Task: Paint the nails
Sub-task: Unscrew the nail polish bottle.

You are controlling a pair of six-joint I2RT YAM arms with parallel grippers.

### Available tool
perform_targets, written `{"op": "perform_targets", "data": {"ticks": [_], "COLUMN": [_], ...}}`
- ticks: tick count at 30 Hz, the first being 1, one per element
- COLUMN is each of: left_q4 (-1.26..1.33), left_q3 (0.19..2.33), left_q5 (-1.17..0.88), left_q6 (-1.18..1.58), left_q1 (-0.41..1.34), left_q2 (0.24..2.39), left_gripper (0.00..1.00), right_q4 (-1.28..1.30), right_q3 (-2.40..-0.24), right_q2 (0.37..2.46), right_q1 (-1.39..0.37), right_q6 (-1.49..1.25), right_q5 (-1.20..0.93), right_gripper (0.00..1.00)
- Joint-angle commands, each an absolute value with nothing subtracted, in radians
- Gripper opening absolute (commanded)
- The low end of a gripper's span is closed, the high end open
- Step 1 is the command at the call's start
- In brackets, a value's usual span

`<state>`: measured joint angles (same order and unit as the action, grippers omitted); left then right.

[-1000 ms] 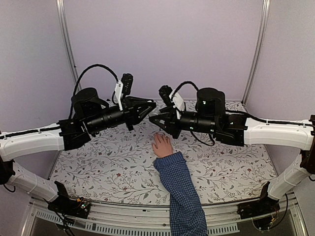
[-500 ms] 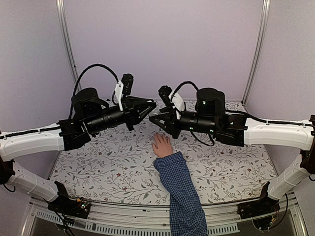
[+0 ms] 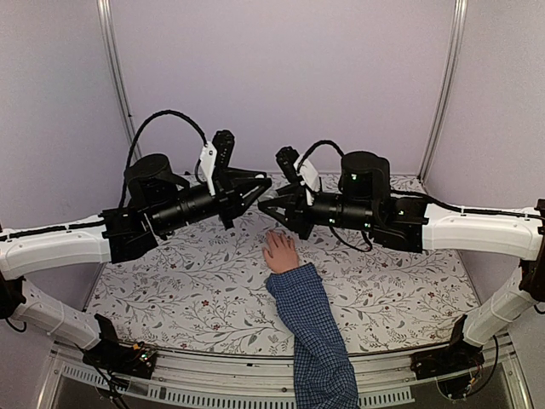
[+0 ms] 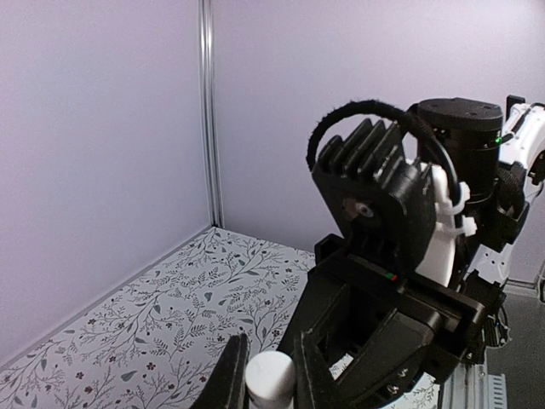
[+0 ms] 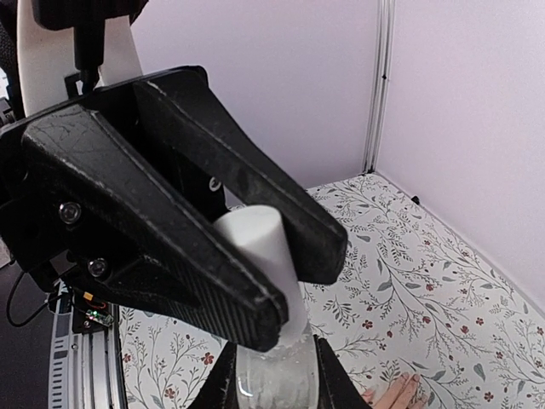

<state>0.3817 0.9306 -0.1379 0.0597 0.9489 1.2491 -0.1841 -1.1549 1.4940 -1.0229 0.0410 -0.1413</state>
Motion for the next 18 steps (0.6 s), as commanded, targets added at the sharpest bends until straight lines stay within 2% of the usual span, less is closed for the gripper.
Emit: {"op": "perform_targets", "data": {"ticks": [1, 12, 18], "left_q4": [0.386, 0.335, 0.330], "left_q3": [0.933, 0.968, 0.970], "left_q5": [-0.168, -0.197, -0.226], "left_q6": [0.073, 0.098, 0.095], "left_q1": [0.981, 0.976, 0.975], "left_q2": [1.228, 1.255, 1.239], "left_gripper": [0.00, 0.00, 0.20], "right_q4": [-0.229, -0.253, -0.273], "right_q3": [-1.170, -1.146, -1.119], "right_q2": [1.475, 1.457, 1.436], "right_q1": [-0.997, -0.997, -0.997], "right_q6": [0.025, 0.044, 0.051], "right_q5": [-0.107, -0.110, -0.123], "right_gripper": [0.00, 0.00, 0.00]}}
